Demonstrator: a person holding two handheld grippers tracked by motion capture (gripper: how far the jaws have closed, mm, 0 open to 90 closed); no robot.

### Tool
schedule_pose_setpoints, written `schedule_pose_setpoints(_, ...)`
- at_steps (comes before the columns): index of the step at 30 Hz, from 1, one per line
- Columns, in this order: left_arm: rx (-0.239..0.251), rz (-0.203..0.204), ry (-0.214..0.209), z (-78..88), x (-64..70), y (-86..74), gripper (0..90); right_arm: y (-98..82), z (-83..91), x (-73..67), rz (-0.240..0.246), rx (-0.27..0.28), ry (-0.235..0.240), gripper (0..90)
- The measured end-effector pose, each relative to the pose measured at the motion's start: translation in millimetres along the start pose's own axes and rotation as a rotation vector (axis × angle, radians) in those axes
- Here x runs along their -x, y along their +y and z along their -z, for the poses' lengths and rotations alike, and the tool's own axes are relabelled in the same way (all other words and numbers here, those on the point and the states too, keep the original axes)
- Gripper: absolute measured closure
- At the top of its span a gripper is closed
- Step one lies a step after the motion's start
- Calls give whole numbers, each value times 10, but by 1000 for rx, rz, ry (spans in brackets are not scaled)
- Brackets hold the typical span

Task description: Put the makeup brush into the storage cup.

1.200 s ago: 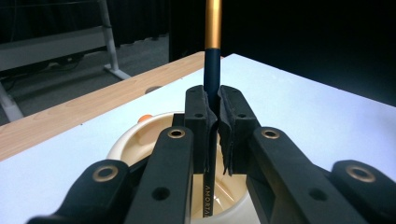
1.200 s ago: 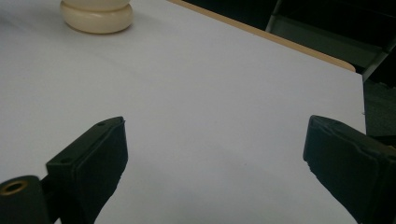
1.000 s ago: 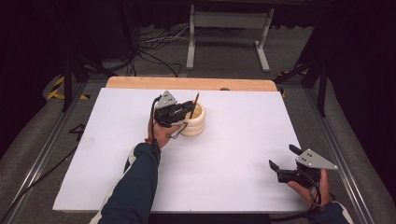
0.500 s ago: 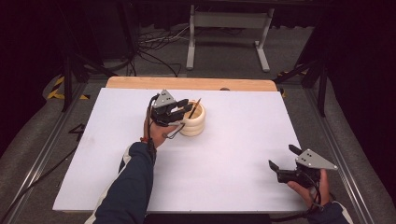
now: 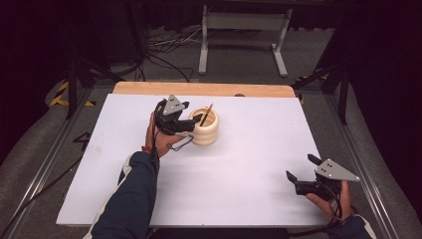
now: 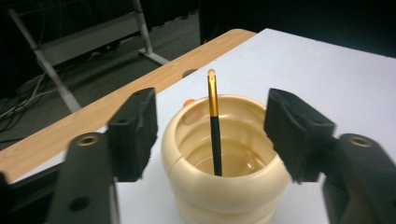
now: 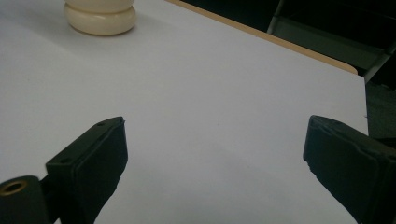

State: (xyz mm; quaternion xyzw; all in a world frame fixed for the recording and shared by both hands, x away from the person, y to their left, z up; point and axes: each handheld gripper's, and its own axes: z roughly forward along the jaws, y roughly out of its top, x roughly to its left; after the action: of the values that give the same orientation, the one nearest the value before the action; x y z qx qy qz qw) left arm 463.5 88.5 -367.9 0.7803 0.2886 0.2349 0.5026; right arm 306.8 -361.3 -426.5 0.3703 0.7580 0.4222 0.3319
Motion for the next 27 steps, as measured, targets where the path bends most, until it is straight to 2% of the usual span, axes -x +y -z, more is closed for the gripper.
schedule_pose_setpoints(6, -6, 10, 23, 53, 1, 13, 216, 1, -1, -4, 2, -1, 2, 68)
schedule_pose_setpoints(11, -3, 7, 22, 102, -3, 16, 143, 3, -3, -9, 3, -3, 3, 68)
schedule_pose_setpoints(16, -8, -13, 9, 149, 1, 14, 105, 6, -3, -14, 4, -2, 5, 68)
schedule_pose_setpoints(17, -4, -4, 1, 158, 4, 12, 100, 7, -3, -14, 5, -2, 5, 68)
schedule_pose_setpoints(24, -18, -44, -9, 224, 1, -7, 72, 7, -5, -18, 8, -4, 5, 69)
schedule_pose_setpoints(27, -16, -40, -17, 253, 14, -20, 68, 6, -10, -21, 9, -6, 7, 69)
